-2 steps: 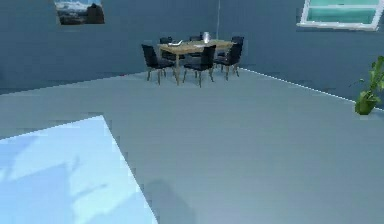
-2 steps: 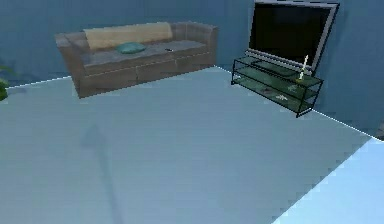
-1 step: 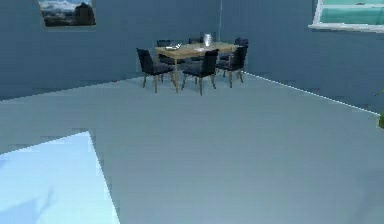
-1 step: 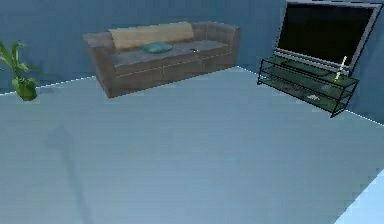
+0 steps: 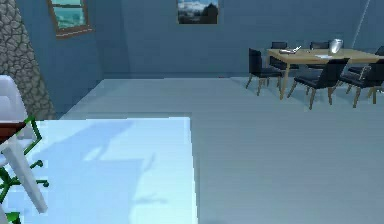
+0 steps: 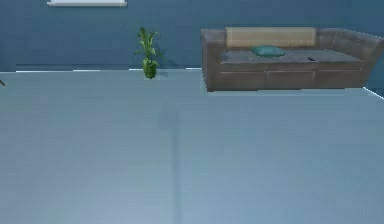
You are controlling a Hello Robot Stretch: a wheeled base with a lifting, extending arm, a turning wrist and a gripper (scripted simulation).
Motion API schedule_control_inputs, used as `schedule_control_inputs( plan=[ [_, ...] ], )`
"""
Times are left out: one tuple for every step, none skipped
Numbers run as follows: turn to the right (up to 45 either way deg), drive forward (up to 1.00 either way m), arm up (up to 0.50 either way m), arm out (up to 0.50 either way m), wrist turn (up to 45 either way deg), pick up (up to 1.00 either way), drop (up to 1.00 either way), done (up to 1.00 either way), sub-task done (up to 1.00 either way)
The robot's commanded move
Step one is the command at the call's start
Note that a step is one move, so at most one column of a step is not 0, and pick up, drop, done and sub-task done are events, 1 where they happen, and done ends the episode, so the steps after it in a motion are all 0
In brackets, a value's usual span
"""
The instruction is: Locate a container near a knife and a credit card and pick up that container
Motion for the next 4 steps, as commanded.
schedule_control_inputs(
  plan=[
    [0.0,0.65,0.0,0.0,0.0,0.0,0.0,0.0,0.0],
    [-30.0,0.0,0.0,0.0,0.0,0.0,0.0,0.0,0.0],
    [0.0,1.0,0.0,0.0,0.0,0.0,0.0,0.0,0.0],
    [-21.0,0.0,0.0,0.0,0.0,0.0,0.0,0.0,0.0]
  ],
)
